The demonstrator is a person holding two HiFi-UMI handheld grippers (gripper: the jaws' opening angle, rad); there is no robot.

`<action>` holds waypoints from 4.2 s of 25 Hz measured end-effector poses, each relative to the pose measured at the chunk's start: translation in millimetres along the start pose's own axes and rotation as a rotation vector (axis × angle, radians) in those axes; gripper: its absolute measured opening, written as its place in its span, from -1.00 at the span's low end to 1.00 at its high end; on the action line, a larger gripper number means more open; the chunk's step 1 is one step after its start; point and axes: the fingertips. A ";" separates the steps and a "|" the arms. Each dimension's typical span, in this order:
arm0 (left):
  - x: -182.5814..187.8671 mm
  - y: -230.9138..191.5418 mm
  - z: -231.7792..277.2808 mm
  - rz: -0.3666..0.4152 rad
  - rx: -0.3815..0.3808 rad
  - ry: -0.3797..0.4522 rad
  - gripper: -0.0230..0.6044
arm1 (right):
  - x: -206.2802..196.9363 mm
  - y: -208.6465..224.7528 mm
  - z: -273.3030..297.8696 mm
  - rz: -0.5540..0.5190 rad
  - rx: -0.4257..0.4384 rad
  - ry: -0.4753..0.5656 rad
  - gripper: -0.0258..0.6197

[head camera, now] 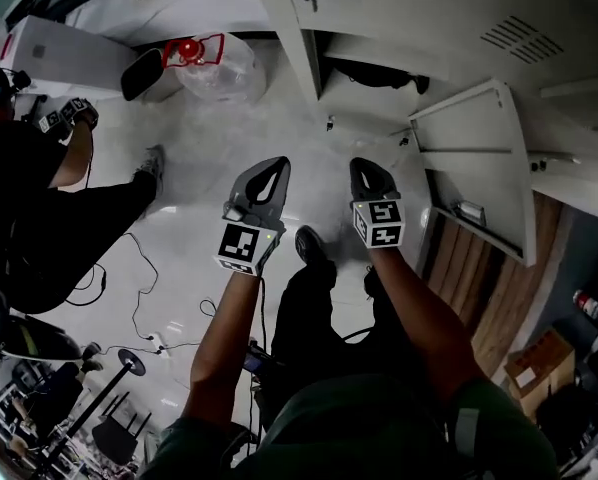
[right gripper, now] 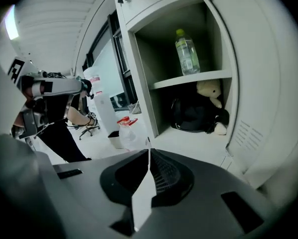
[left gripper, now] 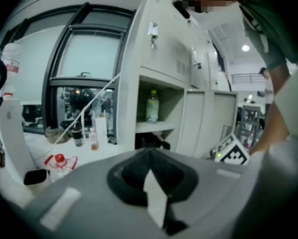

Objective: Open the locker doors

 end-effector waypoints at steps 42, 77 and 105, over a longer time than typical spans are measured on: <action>-200.1 -70.9 145.2 -0.043 0.003 -0.040 -0.94 | -194.0 49.0 265.9 -0.139 -0.014 -0.159 -0.89; -205.8 238.0 154.6 -0.153 -0.455 -0.321 -0.95 | -246.9 95.9 -60.1 0.176 -0.253 -0.406 -0.89; 289.7 49.8 -44.5 0.063 -0.037 0.225 -0.95 | 267.6 -39.7 -239.4 -0.054 -0.027 0.232 -0.89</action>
Point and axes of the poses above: the fingertips, and each gripper's own axes: z forward along the fingers, y to its right, x out of its top, and after that the axes turned 2 degrees about -y, right-handed
